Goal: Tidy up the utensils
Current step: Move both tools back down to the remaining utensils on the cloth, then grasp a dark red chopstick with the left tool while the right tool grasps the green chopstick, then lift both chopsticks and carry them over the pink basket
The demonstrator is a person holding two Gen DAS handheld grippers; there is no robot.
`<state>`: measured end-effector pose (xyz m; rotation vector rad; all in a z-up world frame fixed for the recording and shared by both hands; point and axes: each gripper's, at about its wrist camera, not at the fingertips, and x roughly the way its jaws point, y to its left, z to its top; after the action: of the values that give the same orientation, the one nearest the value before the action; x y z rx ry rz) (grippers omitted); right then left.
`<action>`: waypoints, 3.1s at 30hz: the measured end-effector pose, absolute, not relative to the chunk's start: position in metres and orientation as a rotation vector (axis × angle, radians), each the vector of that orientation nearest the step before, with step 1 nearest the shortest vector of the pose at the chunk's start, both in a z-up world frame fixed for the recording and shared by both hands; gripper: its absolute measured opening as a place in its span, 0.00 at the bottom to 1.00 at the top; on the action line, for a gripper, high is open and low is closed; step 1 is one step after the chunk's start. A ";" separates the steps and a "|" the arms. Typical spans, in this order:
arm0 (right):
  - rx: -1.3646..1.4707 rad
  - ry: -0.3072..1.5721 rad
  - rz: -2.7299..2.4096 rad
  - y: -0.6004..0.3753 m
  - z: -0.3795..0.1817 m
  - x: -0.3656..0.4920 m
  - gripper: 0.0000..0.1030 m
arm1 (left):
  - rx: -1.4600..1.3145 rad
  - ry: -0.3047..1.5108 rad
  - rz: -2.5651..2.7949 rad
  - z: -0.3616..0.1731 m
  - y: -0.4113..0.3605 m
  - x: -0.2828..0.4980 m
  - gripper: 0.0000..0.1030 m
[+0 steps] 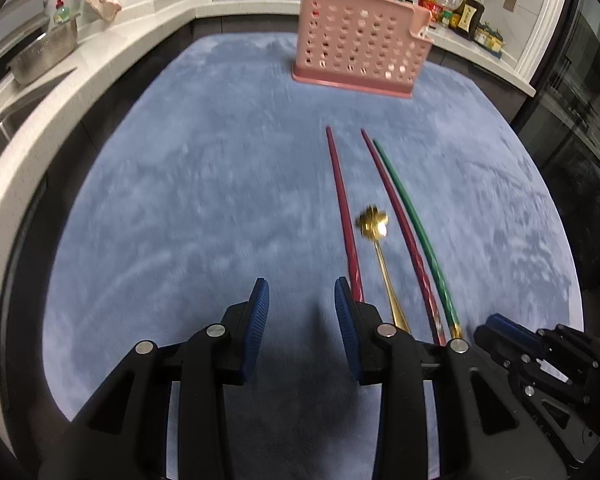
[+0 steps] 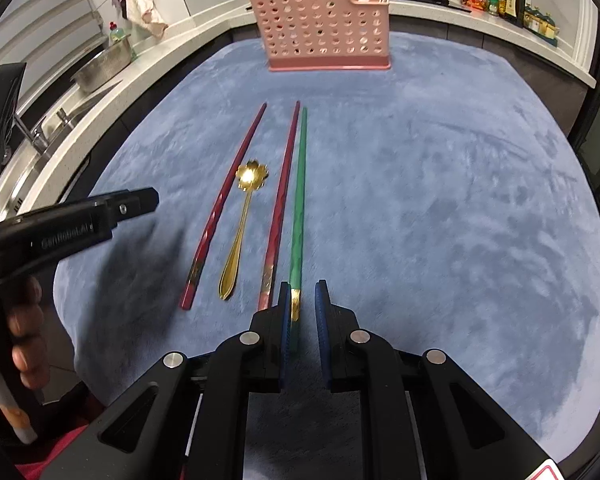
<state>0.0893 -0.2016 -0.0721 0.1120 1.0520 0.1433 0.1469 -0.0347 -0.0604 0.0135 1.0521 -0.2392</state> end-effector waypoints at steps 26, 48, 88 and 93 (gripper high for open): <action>0.145 1.110 0.148 -0.201 -0.094 0.095 0.09 | 0.034 1.133 -0.295 -0.085 -0.050 0.131 0.50; 0.161 1.110 0.127 -0.207 -0.094 0.095 0.07 | 0.048 1.152 -0.312 -0.099 -0.056 0.133 0.36; 0.201 0.825 0.080 -0.238 0.032 0.123 0.07 | -0.012 0.904 -0.302 0.022 -0.039 0.167 0.07; 0.204 0.751 0.075 -0.248 0.065 0.143 0.07 | -0.019 0.820 -0.282 0.057 -0.035 0.189 0.07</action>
<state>0.1428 -0.2477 0.0645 0.2042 0.7511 0.0755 0.1894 -0.0346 0.0570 -0.0194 0.8203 -0.2821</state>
